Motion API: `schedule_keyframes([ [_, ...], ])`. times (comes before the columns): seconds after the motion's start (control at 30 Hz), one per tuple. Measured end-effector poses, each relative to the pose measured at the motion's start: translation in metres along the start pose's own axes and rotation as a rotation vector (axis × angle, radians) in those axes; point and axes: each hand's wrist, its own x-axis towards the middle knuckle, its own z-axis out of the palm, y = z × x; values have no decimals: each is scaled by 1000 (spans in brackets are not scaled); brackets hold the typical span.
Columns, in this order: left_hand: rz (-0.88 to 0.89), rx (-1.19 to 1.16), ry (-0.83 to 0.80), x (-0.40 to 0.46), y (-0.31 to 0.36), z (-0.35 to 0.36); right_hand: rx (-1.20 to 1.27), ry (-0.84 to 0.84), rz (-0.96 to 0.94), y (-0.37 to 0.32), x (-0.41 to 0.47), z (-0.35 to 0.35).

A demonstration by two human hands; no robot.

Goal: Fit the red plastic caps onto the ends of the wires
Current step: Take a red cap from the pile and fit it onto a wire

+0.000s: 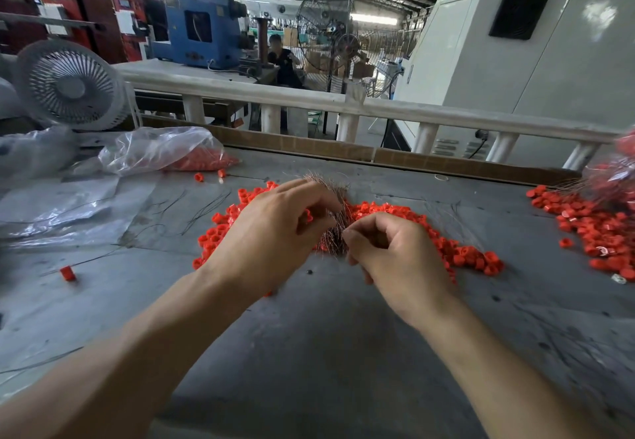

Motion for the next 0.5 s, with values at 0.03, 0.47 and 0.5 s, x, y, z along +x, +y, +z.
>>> schedule_keyframes([
  [0.03, 22, 22, -16, 0, 0, 0, -14, -1, -10, 0, -1, 0],
  [0.47, -288, -138, 55, 2, -18, 8, -44, 135, -9, -2, 0, -3],
  [0.5, -373, -206, 83, 3, -21, 7, -33, 162, 6, -1, 0, -4],
])
